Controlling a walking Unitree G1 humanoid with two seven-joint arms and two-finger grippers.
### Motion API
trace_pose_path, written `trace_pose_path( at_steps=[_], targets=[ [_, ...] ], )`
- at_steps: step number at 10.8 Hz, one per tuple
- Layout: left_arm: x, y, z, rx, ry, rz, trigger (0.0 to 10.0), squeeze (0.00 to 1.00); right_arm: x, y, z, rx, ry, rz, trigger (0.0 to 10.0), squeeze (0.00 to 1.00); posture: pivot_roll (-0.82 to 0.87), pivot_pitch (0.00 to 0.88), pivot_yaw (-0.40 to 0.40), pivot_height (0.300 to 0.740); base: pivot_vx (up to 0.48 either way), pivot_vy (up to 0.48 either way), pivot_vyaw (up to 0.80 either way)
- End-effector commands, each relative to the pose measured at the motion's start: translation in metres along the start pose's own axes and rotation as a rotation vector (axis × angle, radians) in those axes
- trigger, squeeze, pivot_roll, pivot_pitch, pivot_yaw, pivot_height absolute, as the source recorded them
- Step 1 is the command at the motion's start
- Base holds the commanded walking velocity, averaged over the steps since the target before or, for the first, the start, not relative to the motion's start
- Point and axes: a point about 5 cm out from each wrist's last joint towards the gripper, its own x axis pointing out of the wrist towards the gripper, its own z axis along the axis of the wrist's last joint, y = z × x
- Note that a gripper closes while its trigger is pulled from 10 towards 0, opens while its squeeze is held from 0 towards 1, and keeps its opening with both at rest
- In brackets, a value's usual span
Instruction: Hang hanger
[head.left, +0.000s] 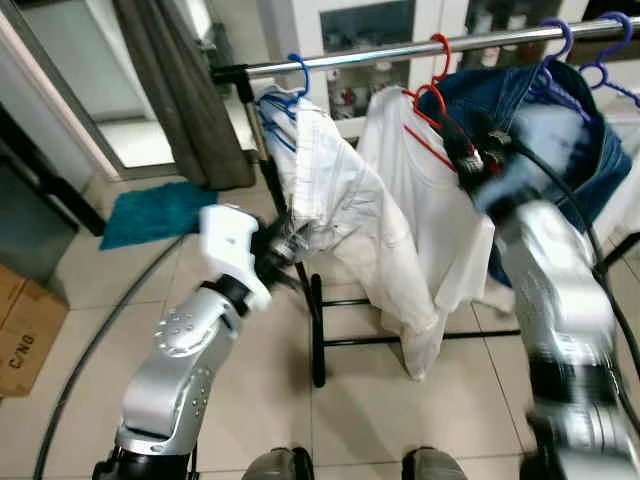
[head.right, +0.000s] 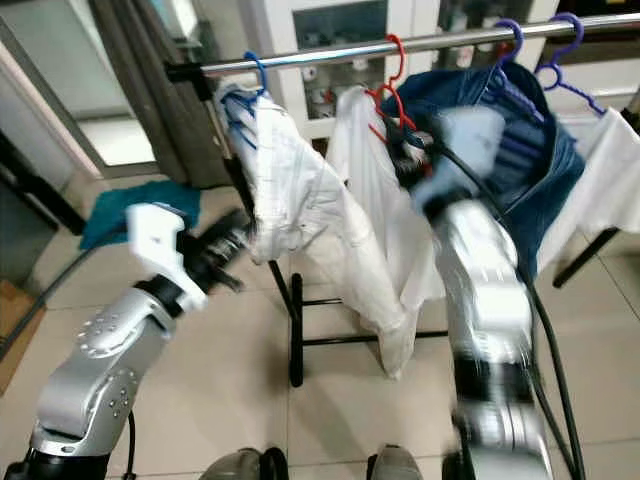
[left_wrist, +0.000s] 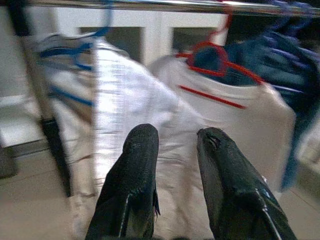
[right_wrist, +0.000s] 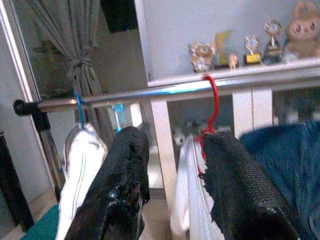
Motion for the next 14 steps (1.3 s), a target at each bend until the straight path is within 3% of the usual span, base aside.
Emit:
trace_pose_path(
  at_steps=[1, 2, 3, 4, 5, 7, 10, 12, 14],
  targets=[
    [-0.007, 0.006, -0.003, 0.017, 0.002, 0.065, 10.0, 0.0, -0.01, 0.008, -0.004, -0.018, 0.031, 0.008, 10.0, 0.0, -0.1, 0.103, 0.126, 0.74, 0.0, -0.48, 0.0],
    [-0.011, 0.004, -0.006, 0.022, 0.012, 0.072, 10.0, 0.0, -0.024, 0.012, -0.013, -0.096, 0.082, -0.005, 10.0, 0.0, -0.1, 0.097, 0.114, 0.74, 0.0, -0.48, 0.0],
    [-0.012, 0.003, -0.009, 0.061, 0.027, 0.076, 10.0, 0.0, -0.033, 0.014, -0.023, -0.086, 0.132, -0.021, 10.0, 0.0, -0.1, 0.109, 0.08, 0.74, 0.0, -0.48, 0.0],
    [-0.013, 0.005, -0.008, 0.069, 0.023, 0.091, 10.0, 0.0, -0.039, 0.017, -0.028, -0.037, 0.171, -0.03, 10.0, 0.0, -0.1, 0.111, 0.088, 0.74, 0.0, -0.48, 0.0],
    [-0.016, 0.006, -0.009, 0.057, 0.017, 0.115, 10.0, 0.0, -0.045, 0.021, -0.032, -0.047, 0.194, -0.031, 10.0, 0.0, -0.1, 0.1, 0.105, 0.74, 0.0, -0.48, 0.0],
    [-0.01, 0.004, -0.01, 0.063, 0.021, 0.083, 10.0, 0.0, -0.047, 0.017, -0.032, -0.095, 0.185, -0.088, 10.0, 0.0, -0.11, 0.078, 0.138, 0.74, 0.0, -0.48, 0.0],
    [-0.006, 0.009, -0.006, 0.079, 0.008, 0.081, 10.0, 0.0, -0.053, 0.018, -0.036, -0.08, 0.221, -0.097, 10.0, 0.0, -0.12, 0.079, 0.146, 0.74, 0.0, -0.48, 0.0],
    [-0.005, 0.005, -0.01, 0.091, 0.024, 0.047, 10.0, 0.0, -0.059, 0.005, -0.04, -0.093, 0.242, -0.185, 10.0, 0.0, -0.12, 0.048, 0.164, 0.74, 0.0, -0.48, 0.0],
    [0.0, 0.007, -0.011, 0.101, 0.028, 0.047, 10.0, 0.0, -0.058, 0.008, -0.037, -0.114, 0.236, -0.168, 10.0, 0.0, -0.11, 0.049, 0.159, 0.74, 0.0, -0.392, 0.0]
  ],
)
